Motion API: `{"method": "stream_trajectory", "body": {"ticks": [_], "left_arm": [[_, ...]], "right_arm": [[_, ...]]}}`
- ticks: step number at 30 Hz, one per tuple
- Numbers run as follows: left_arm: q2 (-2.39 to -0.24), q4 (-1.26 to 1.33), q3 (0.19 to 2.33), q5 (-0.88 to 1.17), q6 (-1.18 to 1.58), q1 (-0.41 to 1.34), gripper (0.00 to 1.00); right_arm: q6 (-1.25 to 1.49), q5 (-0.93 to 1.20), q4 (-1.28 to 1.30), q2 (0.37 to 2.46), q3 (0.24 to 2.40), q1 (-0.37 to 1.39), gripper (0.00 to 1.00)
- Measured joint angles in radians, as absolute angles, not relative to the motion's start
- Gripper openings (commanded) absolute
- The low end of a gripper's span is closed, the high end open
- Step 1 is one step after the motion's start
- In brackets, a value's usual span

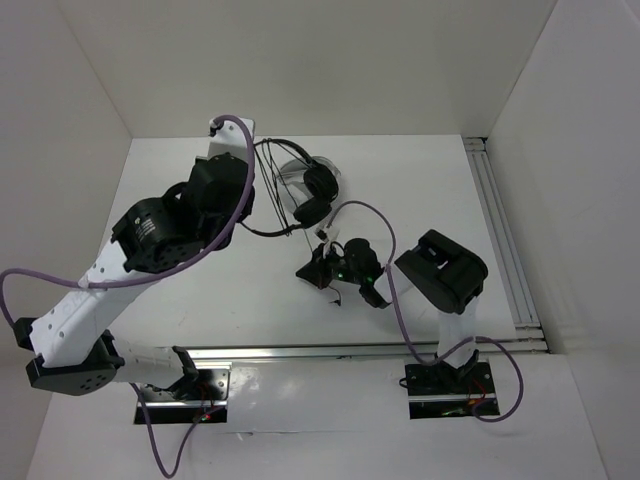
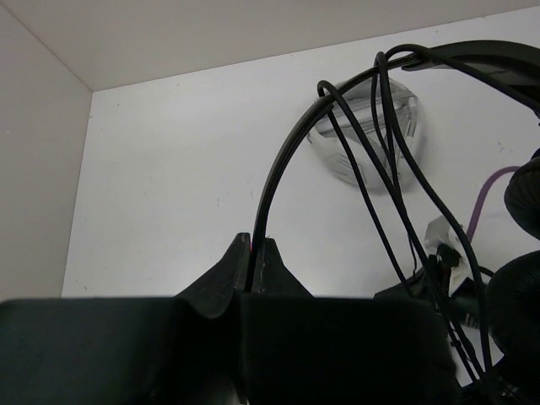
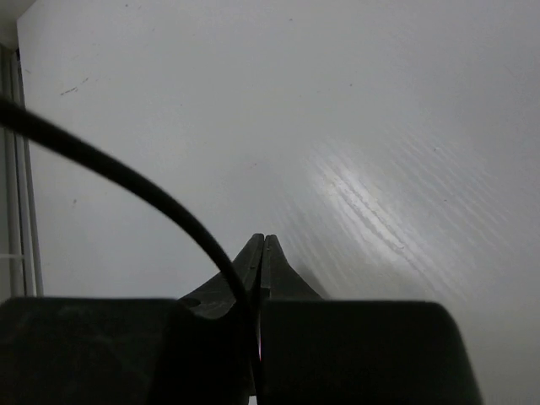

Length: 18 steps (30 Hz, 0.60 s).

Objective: Wrap the headphones

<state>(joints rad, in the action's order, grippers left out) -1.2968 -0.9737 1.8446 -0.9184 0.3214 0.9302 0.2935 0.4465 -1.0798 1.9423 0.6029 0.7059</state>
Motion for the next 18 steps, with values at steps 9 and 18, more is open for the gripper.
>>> {"method": "stream_trajectory", "body": {"ticks": [9, 18], "left_arm": [[-1.308, -0.951, 1.834, -0.921, 0.359, 0.774, 0.00], [-1.340, -0.860, 1.667, -0.855, 0.371, 0.609, 0.00]], "right_arm": [[0.209, 0.168, -0.899, 1.701, 0.544, 0.967, 0.00], [0.097, -0.237, -0.605, 1.405, 0.546, 1.322, 0.00]]}}
